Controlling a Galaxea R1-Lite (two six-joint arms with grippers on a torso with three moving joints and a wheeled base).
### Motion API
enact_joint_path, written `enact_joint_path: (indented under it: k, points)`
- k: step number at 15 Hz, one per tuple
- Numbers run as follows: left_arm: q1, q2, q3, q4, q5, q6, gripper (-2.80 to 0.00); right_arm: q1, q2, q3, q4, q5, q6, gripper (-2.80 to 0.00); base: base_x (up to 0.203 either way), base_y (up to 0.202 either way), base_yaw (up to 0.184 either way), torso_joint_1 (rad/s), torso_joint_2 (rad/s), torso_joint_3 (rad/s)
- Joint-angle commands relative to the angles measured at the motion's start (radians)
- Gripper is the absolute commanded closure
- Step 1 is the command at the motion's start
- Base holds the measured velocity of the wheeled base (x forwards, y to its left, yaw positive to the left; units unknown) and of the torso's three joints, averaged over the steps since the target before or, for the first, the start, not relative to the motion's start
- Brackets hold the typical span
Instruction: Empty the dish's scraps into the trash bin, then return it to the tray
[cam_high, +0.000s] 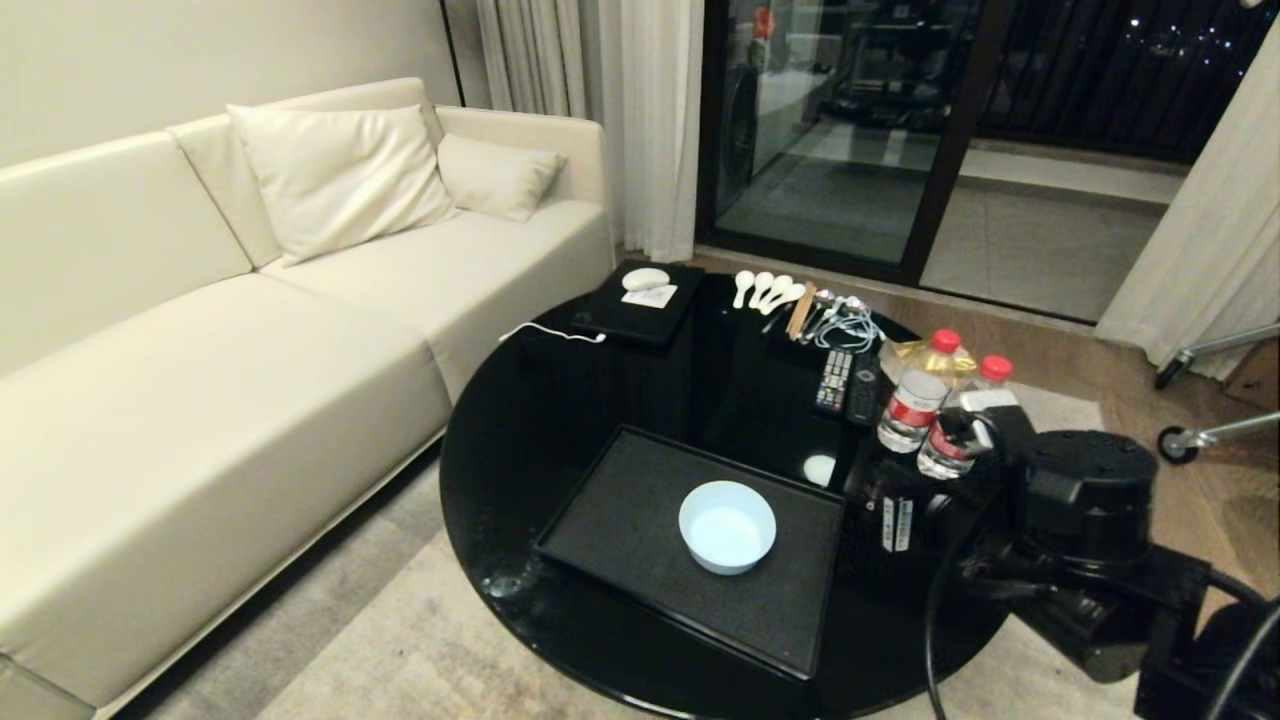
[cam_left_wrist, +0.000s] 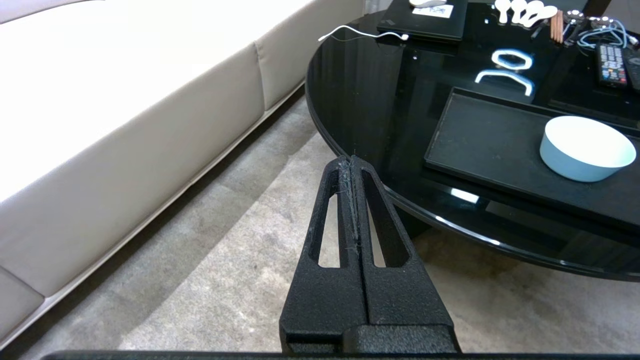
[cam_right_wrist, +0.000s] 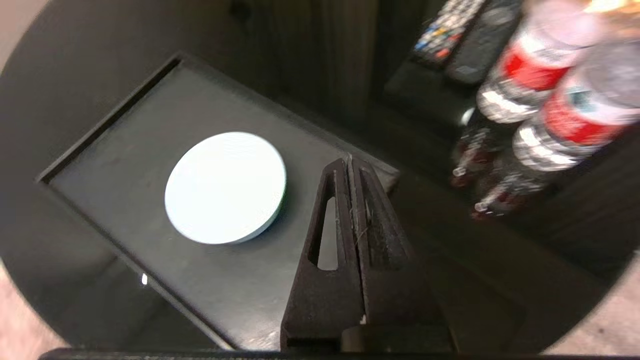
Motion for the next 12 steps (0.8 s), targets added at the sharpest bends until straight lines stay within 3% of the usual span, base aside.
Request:
enact_joint_path:
  k: [1, 6, 12]
  points:
    - [0.000, 0.000, 0.000, 0.000, 0.000, 0.000, 0.00, -0.026, -0.066, 0.048, -0.032, -0.003, 0.000, 0.00, 0.000, 0.000, 0.000, 0.000, 0.00, 0.000]
    - [0.000, 0.000, 0.000, 0.000, 0.000, 0.000, 0.00, -0.114, -0.201, 0.157, -0.044, -0.005, -0.001, 0.00, 0.000, 0.000, 0.000, 0.000, 0.00, 0.000]
    - [0.000, 0.000, 0.000, 0.000, 0.000, 0.000, 0.00, -0.289, -0.416, 0.355, -0.046, -0.005, -0.024, 0.00, 0.000, 0.000, 0.000, 0.000, 0.00, 0.000]
